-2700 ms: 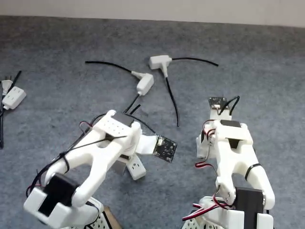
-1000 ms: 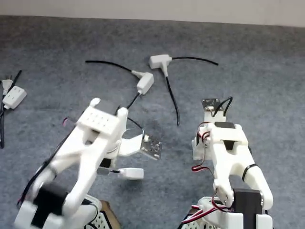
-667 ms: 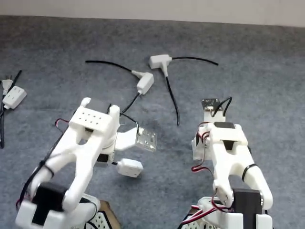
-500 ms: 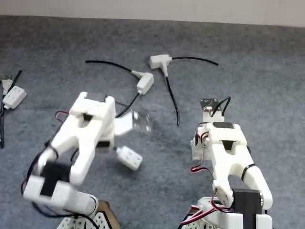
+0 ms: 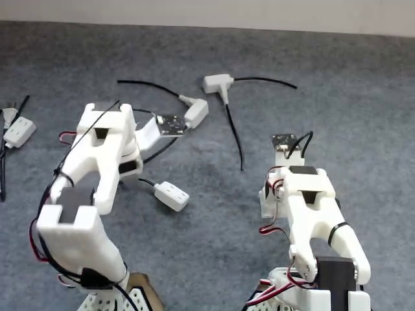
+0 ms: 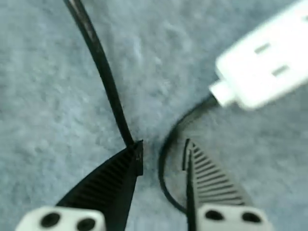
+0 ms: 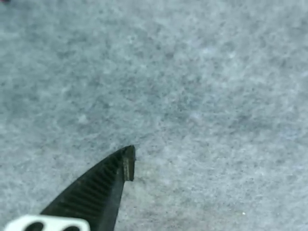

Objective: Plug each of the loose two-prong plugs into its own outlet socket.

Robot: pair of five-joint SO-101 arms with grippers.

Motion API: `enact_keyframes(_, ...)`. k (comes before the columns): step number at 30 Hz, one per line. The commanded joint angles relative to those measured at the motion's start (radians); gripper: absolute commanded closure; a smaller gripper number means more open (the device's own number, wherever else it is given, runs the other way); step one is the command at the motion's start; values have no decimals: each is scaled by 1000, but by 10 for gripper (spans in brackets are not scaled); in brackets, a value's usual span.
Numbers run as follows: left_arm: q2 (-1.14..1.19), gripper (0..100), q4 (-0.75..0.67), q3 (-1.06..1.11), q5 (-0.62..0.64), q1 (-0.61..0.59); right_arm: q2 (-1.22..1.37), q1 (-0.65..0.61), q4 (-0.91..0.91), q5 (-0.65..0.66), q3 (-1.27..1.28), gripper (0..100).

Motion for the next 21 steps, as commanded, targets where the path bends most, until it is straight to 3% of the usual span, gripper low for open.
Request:
enact_keyframes(1, -168, 889, 164, 33, -51, -13, -4, -31, -2, 8, 7, 409)
enact_keyframes(6, -469, 831, 330, 143, -61, -18, -4, -79, 59, 9, -1, 409)
enact_keyframes(10, -751, 796, 330, 288, -37, -16, -2, -197, 153, 2, -42, 409)
enact_keyframes(13, -891, 796, 169, 420, 112, -15, -2, -239, 208, -26, -88, 409)
enact_keyframes(18, -881, 796, -178, 690, 305, -19, -4, -246, 237, -41, -139, 409)
enact_keyframes(21, -865, 796, -365, 730, 430, -104, -13, -272, 231, -41, -156, 409)
